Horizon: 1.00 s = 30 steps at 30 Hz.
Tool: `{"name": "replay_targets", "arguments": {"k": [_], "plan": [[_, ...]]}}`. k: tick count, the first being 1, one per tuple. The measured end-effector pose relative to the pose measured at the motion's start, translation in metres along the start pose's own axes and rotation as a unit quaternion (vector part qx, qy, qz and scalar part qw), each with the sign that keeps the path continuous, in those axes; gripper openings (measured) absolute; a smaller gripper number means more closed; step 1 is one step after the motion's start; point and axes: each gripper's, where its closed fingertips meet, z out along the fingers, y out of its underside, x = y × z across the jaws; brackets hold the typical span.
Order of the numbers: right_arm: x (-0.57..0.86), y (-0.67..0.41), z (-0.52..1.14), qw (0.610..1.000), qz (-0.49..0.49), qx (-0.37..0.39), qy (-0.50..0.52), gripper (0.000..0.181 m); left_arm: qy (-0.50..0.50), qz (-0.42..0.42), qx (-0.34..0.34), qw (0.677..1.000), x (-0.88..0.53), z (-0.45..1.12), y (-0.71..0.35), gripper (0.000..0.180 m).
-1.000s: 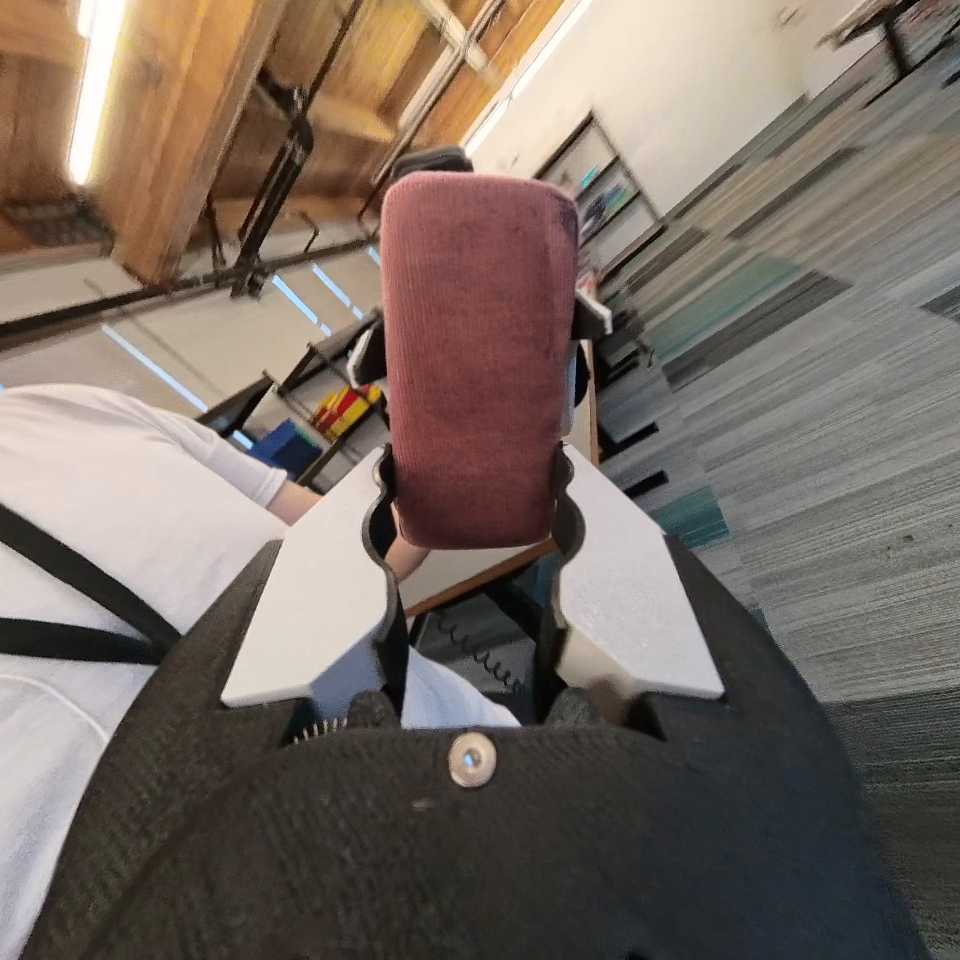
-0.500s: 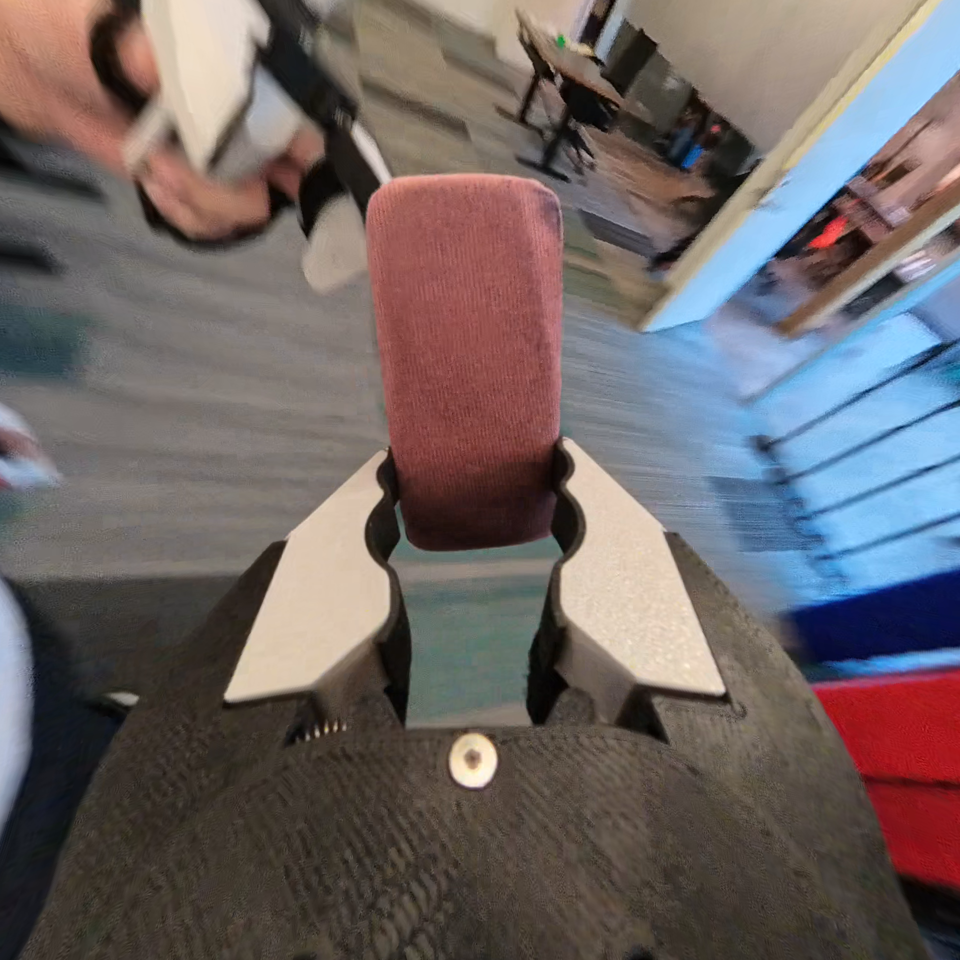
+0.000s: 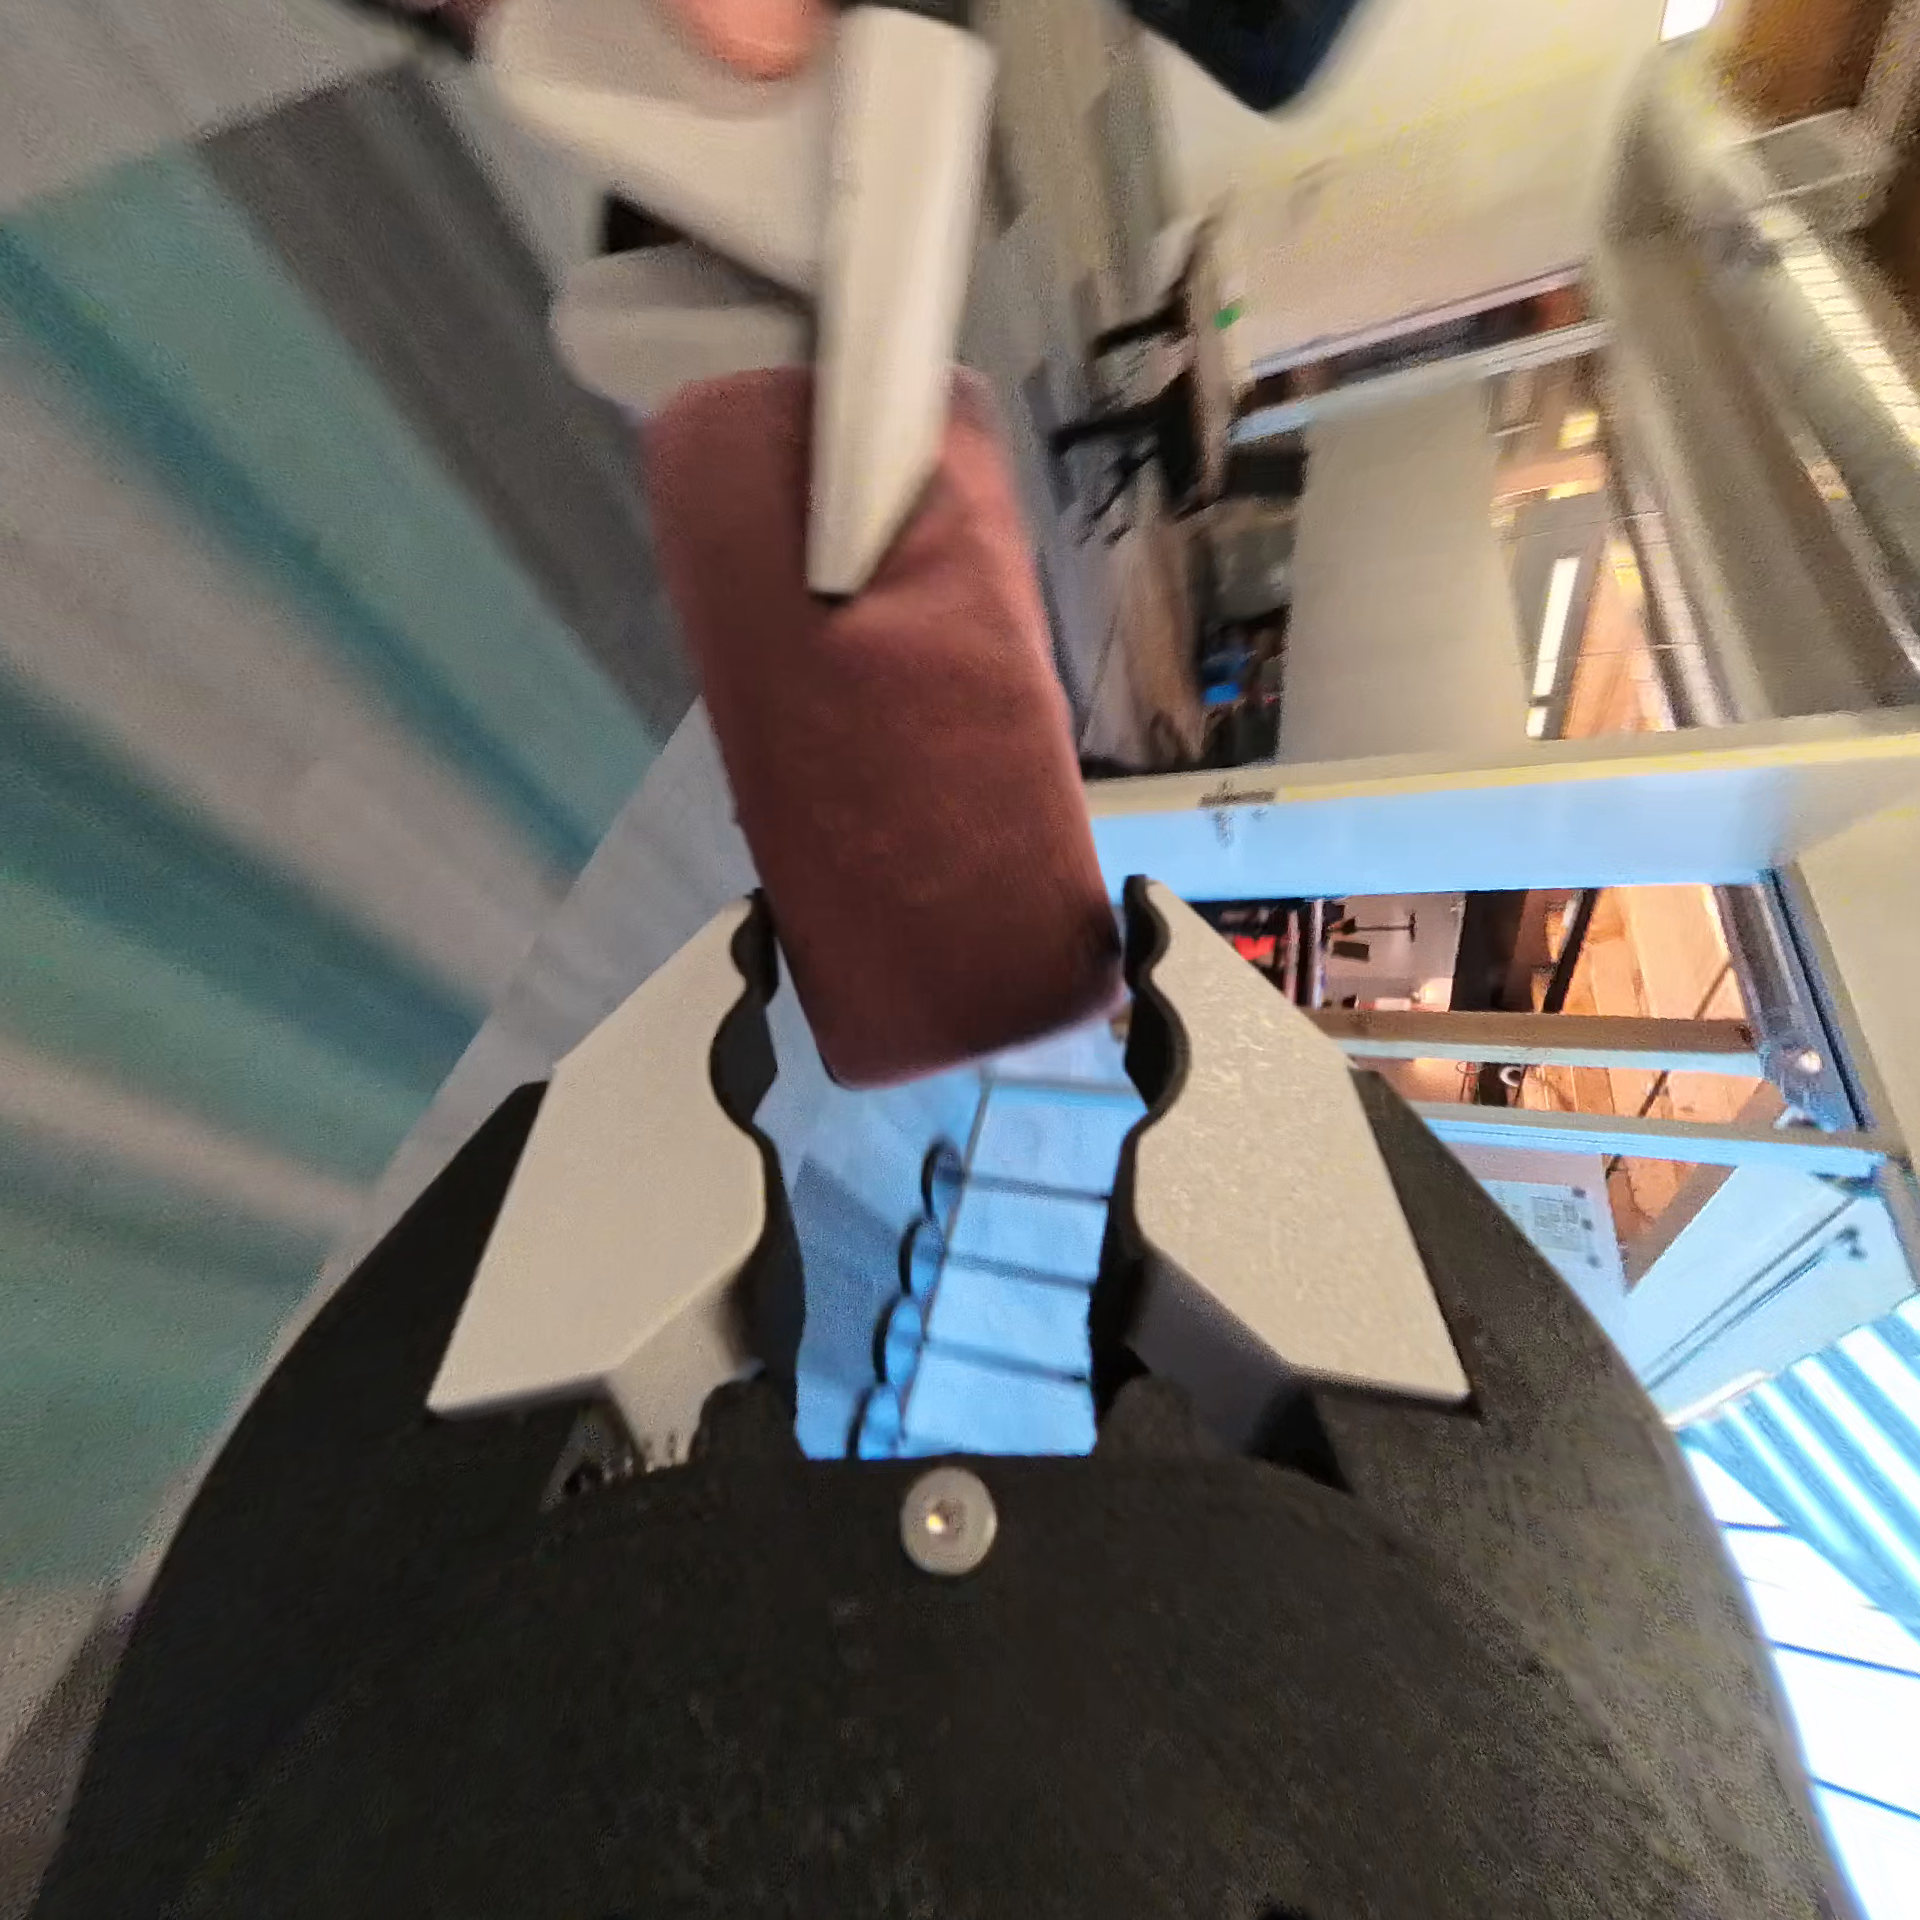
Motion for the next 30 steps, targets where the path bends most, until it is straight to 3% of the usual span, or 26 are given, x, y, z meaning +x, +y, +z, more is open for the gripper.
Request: {"name": "replay_targets", "arguments": {"k": [3,4,5,6,8,9,10,11,13,16,19,22,25,28,29,30], "plan": [[0.080,0.065,0.109,0.977,0.188,0.068,0.076,0.085,-0.092,0.057,0.087,0.990,-0.106,-0.040,-0.086,0.026],[0.098,0.089,0.145,0.950,0.288,0.091,0.077,0.086,-0.126,0.090,0.112,0.982,-0.141,-0.053,-0.115,0.026],[0.113,0.109,0.179,0.898,0.414,0.134,0.064,0.086,-0.159,0.136,0.132,0.969,-0.175,-0.065,-0.144,0.026],[0.127,0.122,0.210,0.807,0.556,0.200,0.030,0.086,-0.196,0.189,0.143,0.952,-0.207,-0.074,-0.173,0.026],[0.161,0.146,0.263,0.548,0.757,0.352,-0.057,0.079,-0.263,0.282,0.130,0.914,-0.268,-0.082,-0.231,0.027],[0.175,0.166,0.296,0.435,0.814,0.376,-0.082,0.079,-0.281,0.316,0.114,0.899,-0.296,-0.079,-0.259,0.027],[0.186,0.180,0.329,0.368,0.841,0.380,-0.114,0.081,-0.295,0.346,0.096,0.886,-0.325,-0.073,-0.287,0.027],[0.197,0.194,0.362,0.335,0.856,0.368,-0.139,0.084,-0.307,0.371,0.079,0.873,-0.354,-0.066,-0.313,0.027],[0.231,0.226,0.416,0.309,0.867,0.363,-0.144,0.087,-0.313,0.407,0.044,0.857,-0.415,-0.046,-0.360,0.027],[0.285,0.293,0.497,0.309,0.873,0.357,-0.121,0.078,-0.306,0.438,0.029,0.845,-0.509,-0.020,-0.423,0.027],[0.333,0.367,0.575,0.284,0.869,0.383,-0.134,0.055,-0.316,0.457,0.029,0.831,-0.611,-0.001,-0.482,0.027],[0.377,0.438,0.666,0.298,0.866,0.368,-0.162,0.053,-0.354,0.466,0.023,0.810,-0.716,0.005,-0.549,0.028],[0.434,0.493,0.756,0.284,0.870,0.358,-0.187,0.055,-0.375,0.450,0.021,0.810,-0.800,-0.003,-0.629,0.027],[0.501,0.539,0.849,0.232,0.878,0.350,-0.231,0.068,-0.418,0.469,0.011,0.778,-0.887,-0.019,-0.708,0.028],[0.517,0.555,0.882,0.241,0.876,0.342,-0.239,0.056,-0.427,0.469,0.018,0.773,-0.916,-0.024,-0.733,0.028],[0.535,0.570,0.915,0.257,0.869,0.342,-0.250,0.056,-0.437,0.461,0.023,0.772,-0.948,-0.029,-0.757,0.028]]}}
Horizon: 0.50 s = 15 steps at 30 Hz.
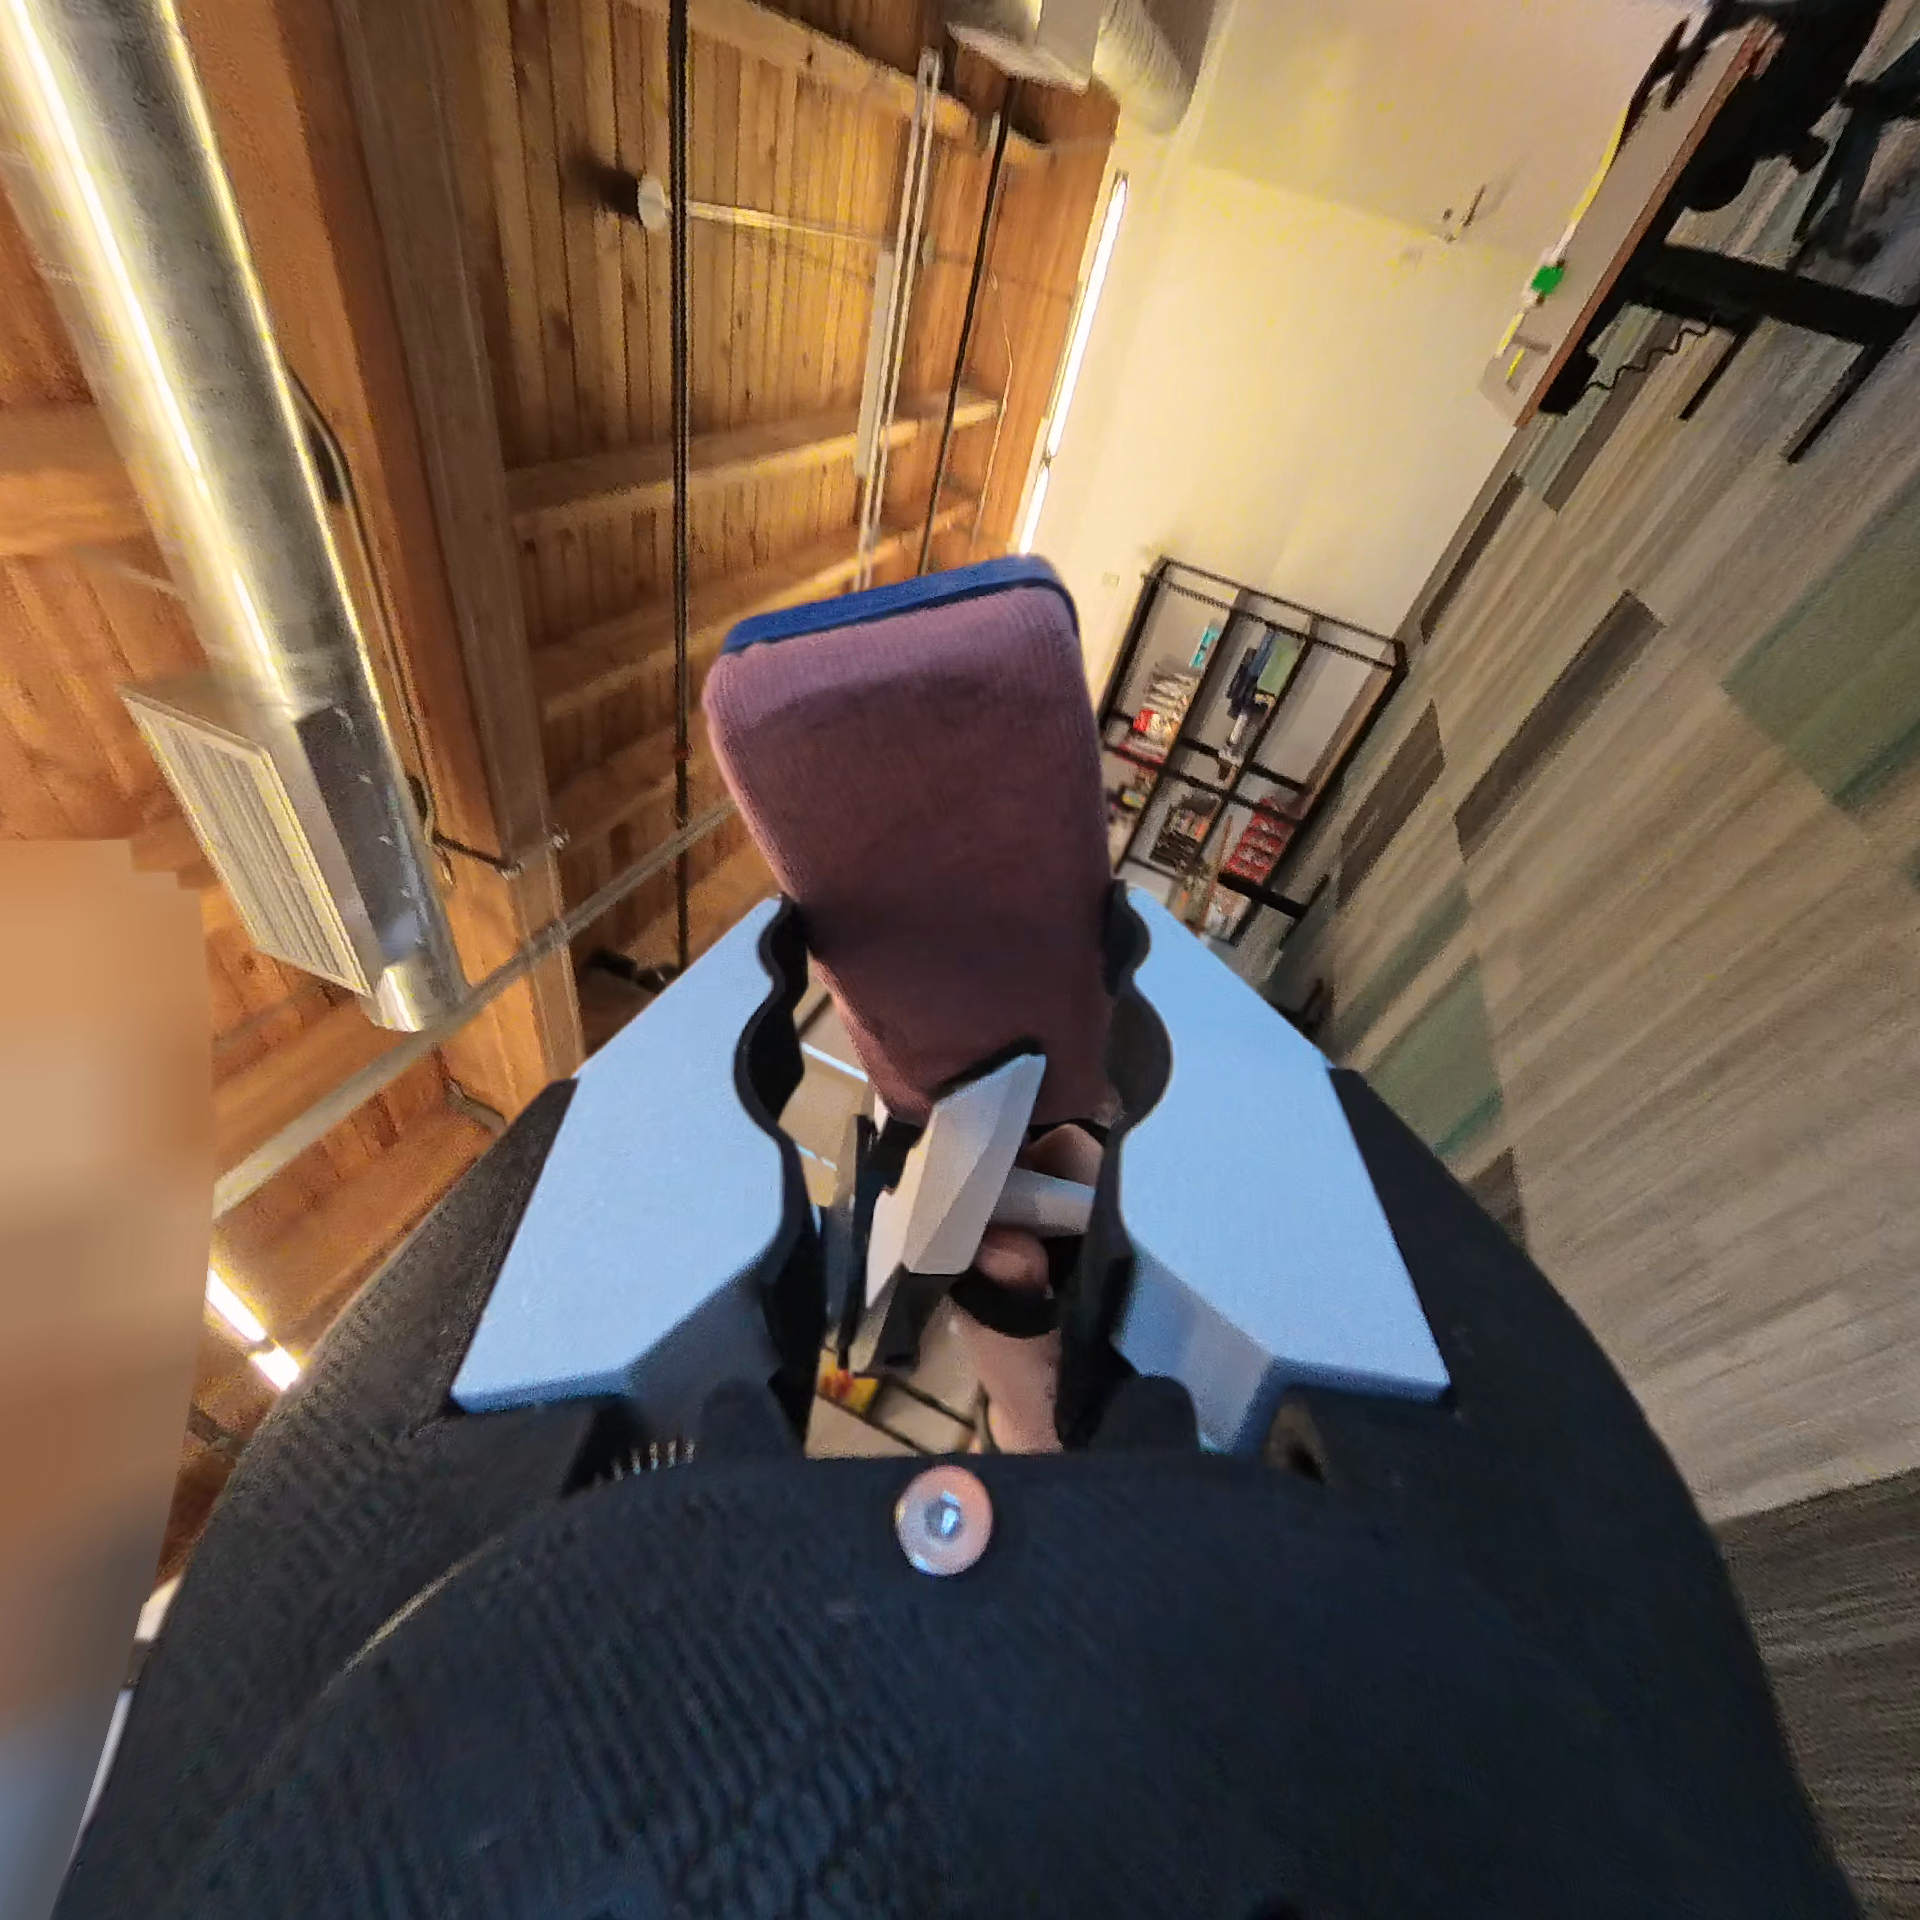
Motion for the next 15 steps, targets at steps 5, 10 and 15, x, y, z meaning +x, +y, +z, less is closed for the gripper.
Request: {"name": "replay_targets", "arguments": {"k": [5,10,15], "plan": [[0.111,-0.184,0.074,0.997,-0.068,0.026,-0.013,0.055,0.040,-0.083,-0.022,0.996,-0.112,0.146,0.090,0.072],[0.233,-0.362,0.103,0.952,-0.264,0.038,0.150,0.055,0.097,-0.241,-0.052,0.964,-0.246,0.290,0.151,0.076],[0.332,-0.511,0.125,0.829,-0.456,-0.033,0.321,0.056,0.071,-0.242,-0.063,0.966,-0.383,0.453,0.194,0.075]]}}
